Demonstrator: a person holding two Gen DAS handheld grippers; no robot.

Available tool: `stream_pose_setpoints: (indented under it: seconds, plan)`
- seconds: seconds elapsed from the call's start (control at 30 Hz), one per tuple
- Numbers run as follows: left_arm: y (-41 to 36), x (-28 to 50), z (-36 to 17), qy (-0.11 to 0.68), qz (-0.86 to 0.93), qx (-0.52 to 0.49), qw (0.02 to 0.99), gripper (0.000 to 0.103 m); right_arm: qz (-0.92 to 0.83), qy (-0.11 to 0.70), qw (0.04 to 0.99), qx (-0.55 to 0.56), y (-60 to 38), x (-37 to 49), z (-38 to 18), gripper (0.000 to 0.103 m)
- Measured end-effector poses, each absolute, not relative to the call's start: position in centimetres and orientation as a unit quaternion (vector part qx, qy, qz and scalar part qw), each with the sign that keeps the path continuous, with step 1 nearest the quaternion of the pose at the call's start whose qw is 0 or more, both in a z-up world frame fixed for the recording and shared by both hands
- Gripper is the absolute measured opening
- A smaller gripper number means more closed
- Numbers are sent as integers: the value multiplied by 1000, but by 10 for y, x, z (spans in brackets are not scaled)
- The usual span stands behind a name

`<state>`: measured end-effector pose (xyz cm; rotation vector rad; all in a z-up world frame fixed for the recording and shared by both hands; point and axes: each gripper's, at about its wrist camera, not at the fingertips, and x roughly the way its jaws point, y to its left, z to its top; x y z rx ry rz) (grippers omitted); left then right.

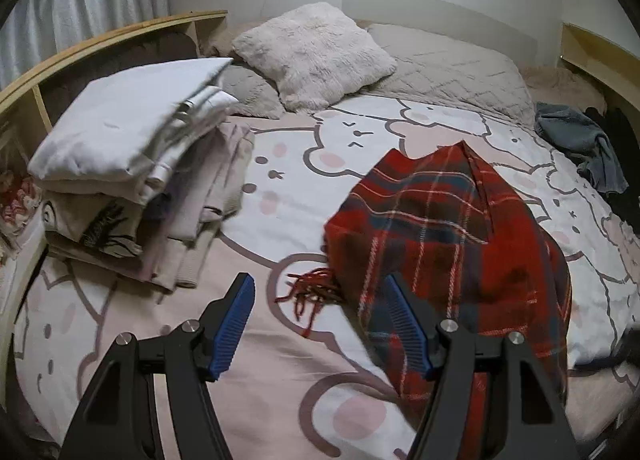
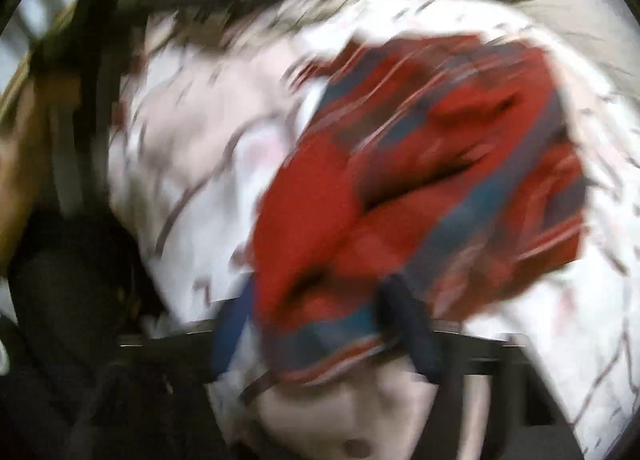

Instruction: Fold clothes

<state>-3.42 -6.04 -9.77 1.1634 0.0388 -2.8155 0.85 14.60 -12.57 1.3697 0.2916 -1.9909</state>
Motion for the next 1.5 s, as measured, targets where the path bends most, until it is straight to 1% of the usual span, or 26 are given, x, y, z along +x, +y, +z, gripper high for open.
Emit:
stream_pose_setpoints:
  seconds: [0.07,0.17,0.2,0.23,0.3,0.33,0.53,0.63,0.67,0.7,0.73,0.8,0.83,0.87,0.9,0.93,1.0,1.1,1.23,1.43,1.5]
  plan:
    - [-62,-32,-99,24,-926,373,46,67,-790,84,337,505,162,-12,-103,74]
    - [-65,-30,-101,40,-931,360,46,67,-823,46,307,476,184,-56,-85,74]
    - [-65,-29,-100,37,-932,356,52,67,-829,33,301,469,189,-71,-83,71]
    - [-65,-28,-99,35,-933,353,57,67,-832,22,301,465,191,-86,-84,59]
    - [-66,-27,-97,31,-934,350,59,67,-835,12,301,461,189,-106,-91,48]
    - [-65,-27,-97,30,-934,351,58,67,-834,13,304,461,185,-114,-96,46]
    - [-67,-33,-98,28,-931,360,56,67,-818,42,305,486,164,-140,-138,45]
    - [-70,-37,-100,34,-929,364,56,67,-808,39,304,504,169,-144,-153,45]
    - [-71,-39,-101,37,-928,367,56,67,-801,33,308,512,169,-145,-157,41]
    - [-72,-41,-102,40,-926,370,56,67,-793,26,316,521,168,-145,-162,31]
    - [-73,-42,-102,43,-925,372,56,67,-784,21,323,529,167,-144,-165,28]
    - [-75,-43,-103,48,-924,374,56,67,-769,20,340,541,159,-141,-170,27]
    - [-75,-43,-103,48,-924,375,57,67,-764,24,348,543,153,-137,-171,20]
    - [-75,-44,-103,47,-924,375,59,67,-761,26,353,543,148,-135,-171,16]
    - [-76,-44,-102,47,-924,375,61,67,-760,26,355,544,144,-132,-170,8]
    - [-76,-43,-102,45,-924,374,63,67,-761,25,353,544,141,-129,-169,6]
    - [-78,-45,-99,43,-924,373,66,67,-772,19,342,536,142,-122,-159,5]
    - [-80,-53,-93,43,-923,378,61,67,-792,-7,327,516,161,-108,-129,4]
    - [-72,-62,-80,38,-925,375,40,67,-827,-33,299,475,206,-76,-71,4]
    - [-41,-66,-64,30,-933,359,-27,67,-901,-94,205,371,308,-28,28,4]
    - [-23,-71,-60,12,-933,356,-58,67,-917,-118,166,342,344,-13,51,4]
